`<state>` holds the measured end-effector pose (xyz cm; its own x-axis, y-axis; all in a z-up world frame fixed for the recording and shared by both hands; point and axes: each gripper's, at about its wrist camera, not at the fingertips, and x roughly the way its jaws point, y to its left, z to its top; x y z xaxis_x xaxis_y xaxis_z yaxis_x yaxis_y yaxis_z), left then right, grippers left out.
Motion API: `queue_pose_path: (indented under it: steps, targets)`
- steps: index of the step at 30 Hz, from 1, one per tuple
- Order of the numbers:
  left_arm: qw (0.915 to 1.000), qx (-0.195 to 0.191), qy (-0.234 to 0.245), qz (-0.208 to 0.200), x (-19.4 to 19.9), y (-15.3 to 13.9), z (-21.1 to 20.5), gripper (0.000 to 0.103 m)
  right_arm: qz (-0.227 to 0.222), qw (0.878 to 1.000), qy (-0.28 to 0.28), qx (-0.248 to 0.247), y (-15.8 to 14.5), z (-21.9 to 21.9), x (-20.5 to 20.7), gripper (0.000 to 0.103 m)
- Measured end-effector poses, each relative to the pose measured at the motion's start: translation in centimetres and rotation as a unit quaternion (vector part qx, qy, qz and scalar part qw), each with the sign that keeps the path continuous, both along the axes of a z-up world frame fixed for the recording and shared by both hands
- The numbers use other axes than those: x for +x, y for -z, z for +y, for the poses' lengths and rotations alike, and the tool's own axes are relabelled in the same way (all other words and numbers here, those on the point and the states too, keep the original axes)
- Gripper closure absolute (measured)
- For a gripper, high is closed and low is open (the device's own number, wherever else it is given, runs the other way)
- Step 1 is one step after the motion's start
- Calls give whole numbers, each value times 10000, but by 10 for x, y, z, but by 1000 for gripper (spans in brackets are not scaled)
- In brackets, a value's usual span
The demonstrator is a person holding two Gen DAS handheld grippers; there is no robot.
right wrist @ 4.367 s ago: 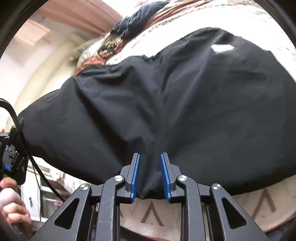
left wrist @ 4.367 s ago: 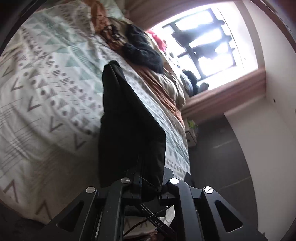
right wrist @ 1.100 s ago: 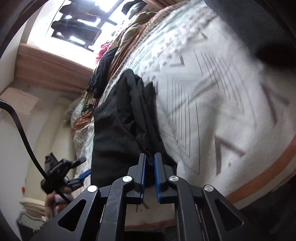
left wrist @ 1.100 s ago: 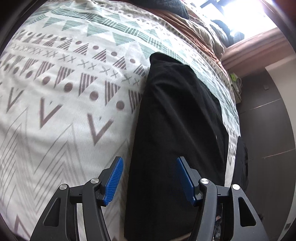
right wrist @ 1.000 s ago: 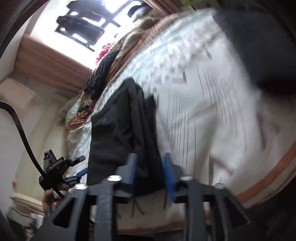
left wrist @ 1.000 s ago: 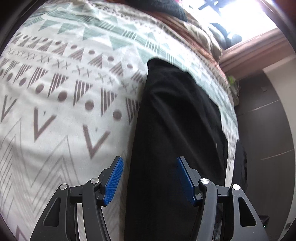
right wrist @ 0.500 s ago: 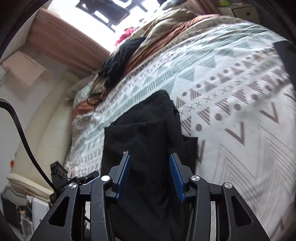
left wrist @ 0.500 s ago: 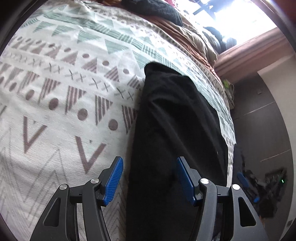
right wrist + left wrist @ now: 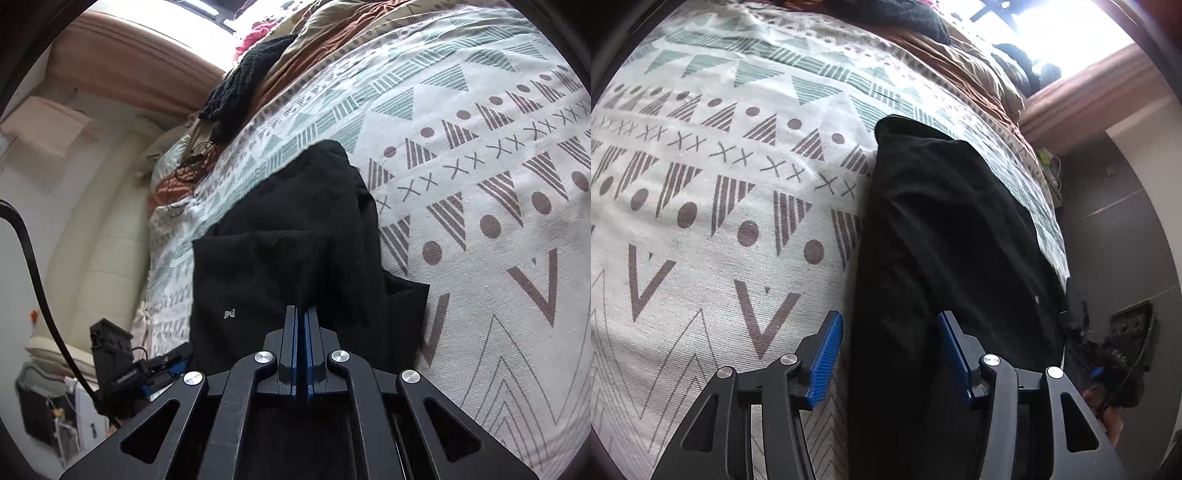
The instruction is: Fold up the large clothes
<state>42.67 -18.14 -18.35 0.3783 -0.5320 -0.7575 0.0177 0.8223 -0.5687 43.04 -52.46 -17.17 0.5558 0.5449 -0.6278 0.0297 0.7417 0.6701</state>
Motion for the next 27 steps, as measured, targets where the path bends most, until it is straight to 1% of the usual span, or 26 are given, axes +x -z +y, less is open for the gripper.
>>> queue_pose_path:
  steps: [4,6,8,9,11,14,17,19,21,22,23,25,27]
  targets:
    - [10000,52,24,-75,1,-4,-4,48,-421,9991,21,-22,-24,-2,-15,100]
    - [9999,98,67,-122,3,-8,-9,48,-490,9988,50,-45,-30,-4,-22,100]
    - [9992,342,74,-198,6,-17,-14,48,-477,9988,107,-63,-31,-5,-26,100]
    - [9990,402,49,-183,9,-20,-16,48,-435,9989,154,-90,-29,-7,-29,100]
    - [9991,410,11,-63,20,-25,-18,48,-330,9991,253,-94,-22,-12,-32,100]
    - [9985,547,4,54,40,-30,-26,48,-245,9991,355,40,-13,-19,-33,101]
    - [9988,479,78,-71,53,-23,-33,48,-167,9989,429,113,-5,-22,-33,101]
    - [9990,436,58,-19,56,-10,-32,48,-147,9989,437,95,-2,-22,-32,101]
    - [9997,226,-16,108,54,2,-25,48,-138,9989,445,66,1,-23,-32,101]
    - [9998,125,-4,153,54,5,-23,52,-120,9989,449,45,2,-24,-32,101]
    - [9999,79,55,143,54,5,-23,54,-103,9989,451,39,4,-24,-32,101]
    - [9998,124,117,64,52,3,-24,55,-63,9989,468,57,9,-25,-31,101]
    - [9999,102,55,74,51,5,-24,58,-44,9989,472,30,13,-25,-31,101]
